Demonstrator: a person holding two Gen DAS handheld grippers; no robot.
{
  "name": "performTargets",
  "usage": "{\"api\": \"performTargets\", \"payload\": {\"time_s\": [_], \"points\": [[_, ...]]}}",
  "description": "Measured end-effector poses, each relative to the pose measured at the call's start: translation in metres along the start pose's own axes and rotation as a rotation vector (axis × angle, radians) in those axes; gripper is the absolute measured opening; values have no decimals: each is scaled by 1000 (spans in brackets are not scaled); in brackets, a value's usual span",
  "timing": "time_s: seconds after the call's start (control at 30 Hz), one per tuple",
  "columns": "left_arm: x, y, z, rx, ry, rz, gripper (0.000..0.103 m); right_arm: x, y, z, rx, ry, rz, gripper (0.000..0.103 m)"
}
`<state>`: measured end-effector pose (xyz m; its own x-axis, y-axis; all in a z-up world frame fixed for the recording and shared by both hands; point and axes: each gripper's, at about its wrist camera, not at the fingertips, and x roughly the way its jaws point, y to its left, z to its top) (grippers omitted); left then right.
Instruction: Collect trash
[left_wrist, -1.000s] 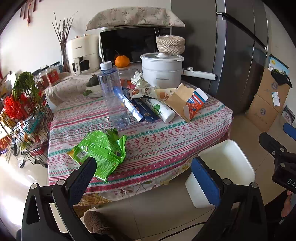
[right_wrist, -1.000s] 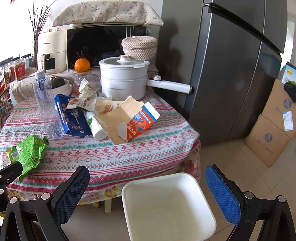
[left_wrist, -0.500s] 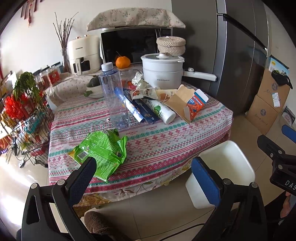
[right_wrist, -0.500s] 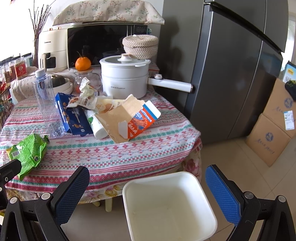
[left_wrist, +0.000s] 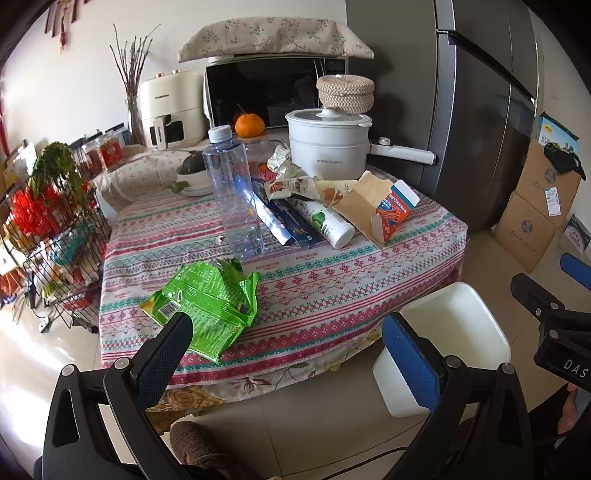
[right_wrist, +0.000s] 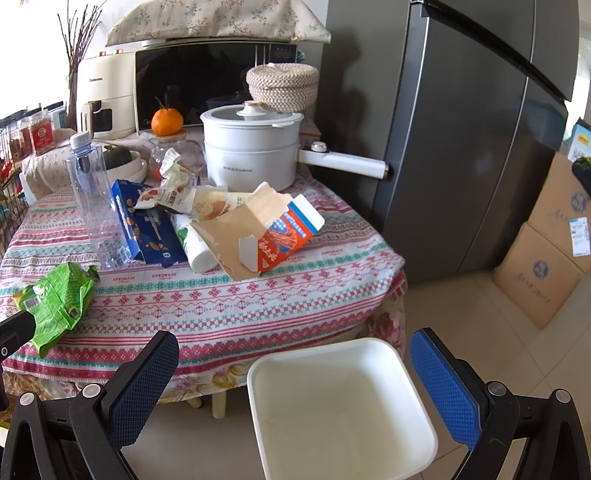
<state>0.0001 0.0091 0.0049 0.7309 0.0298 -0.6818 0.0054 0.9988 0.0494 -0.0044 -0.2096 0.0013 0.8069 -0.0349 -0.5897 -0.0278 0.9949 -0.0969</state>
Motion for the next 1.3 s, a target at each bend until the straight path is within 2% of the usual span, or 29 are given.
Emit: {"api": "performTargets", "payload": {"time_s": [0.5, 0.57, 0.63, 0.73, 0.87, 1.03, 1.13, 1.23, 1.3], "points": [[3, 6, 1, -11, -12, 15, 103, 6, 0, 0, 1, 16, 0, 103], [6, 11, 4, -20, -10, -5, 103, 8, 0, 1, -1, 22, -4, 103], [9, 15, 7, -4, -28, -17, 103, 11, 0, 6, -12, 32, 6, 103], [13, 21, 19, 44, -58, 18, 103, 18, -1, 18, -26, 64, 35, 103], [22, 41, 45, 35, -73, 6, 103, 33, -3, 43, -48, 125, 88, 103], [60, 70, 81, -80, -21, -54, 103, 63, 1, 75, -28, 196, 146, 103], [92, 83, 92, -148, -53, -112, 103, 82, 5, 90, -18, 193, 163, 103], [127, 90, 94, -173, -85, -123, 102, 106, 8, 93, -8, 204, 189, 103], [149, 93, 99, -185, -79, -132, 102, 123, 9, 85, -15, 226, 183, 103]]}}
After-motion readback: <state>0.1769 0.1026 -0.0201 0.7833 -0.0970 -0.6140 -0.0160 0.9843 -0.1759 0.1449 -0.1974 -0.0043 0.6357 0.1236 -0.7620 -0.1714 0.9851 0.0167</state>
